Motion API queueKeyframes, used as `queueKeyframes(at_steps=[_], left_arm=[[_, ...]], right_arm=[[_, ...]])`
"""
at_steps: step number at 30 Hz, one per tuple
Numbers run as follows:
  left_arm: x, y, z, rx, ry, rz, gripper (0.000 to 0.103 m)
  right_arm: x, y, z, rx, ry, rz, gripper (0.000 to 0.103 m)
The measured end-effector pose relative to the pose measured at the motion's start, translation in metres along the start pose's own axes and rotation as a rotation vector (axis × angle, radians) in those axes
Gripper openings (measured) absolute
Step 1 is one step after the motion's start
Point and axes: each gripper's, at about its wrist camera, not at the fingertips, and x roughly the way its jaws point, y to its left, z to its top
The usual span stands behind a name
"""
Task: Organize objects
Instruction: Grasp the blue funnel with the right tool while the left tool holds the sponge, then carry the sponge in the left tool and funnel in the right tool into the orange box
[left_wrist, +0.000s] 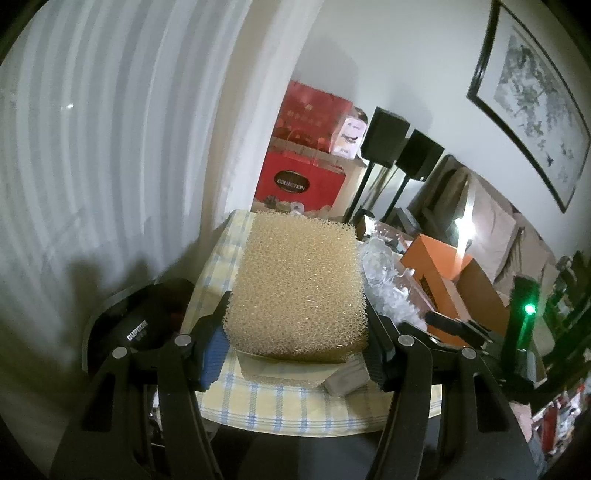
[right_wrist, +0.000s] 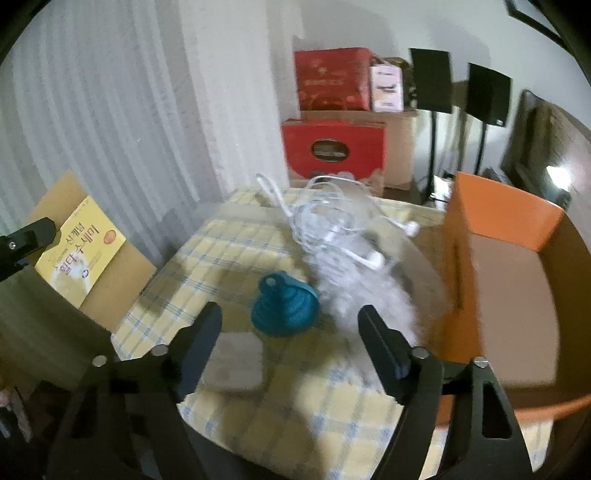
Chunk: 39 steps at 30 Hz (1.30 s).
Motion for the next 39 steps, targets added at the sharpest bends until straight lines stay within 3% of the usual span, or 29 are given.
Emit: queueKeyframes(at_steps=[9, 13, 20, 31, 39], left_arm=[[0.011, 0.006, -0.002, -0.014, 0.022, -0.007, 0.058], [0.014, 0.009, -0.001, -0.023, 0.029, -0.007, 0.058], [0.021, 0.009, -0.002, -0.031, 0.044, -0.016, 0.058], [0.019, -0.009, 0.003, -0.002, 0.043, -0.047, 0.058], [0.017, -0.046, 0.012, 0.066, 0.045, -0.107, 0.058]], right_arm=[[0.047, 0.012, 0.016, -0.085, 0.014, 0.003, 0.048], [0.065, 0.017, 0.017, -0.123, 0.031, -0.014, 0.044], [0.082, 0.018, 0.015, -0.166, 0.046, -0.009, 0.023], [0.051, 0.014, 0.027, -0.121, 0.005, 0.033, 0.023], [0.011, 0.006, 0.038, -0.096, -0.020, 0.028, 0.023]])
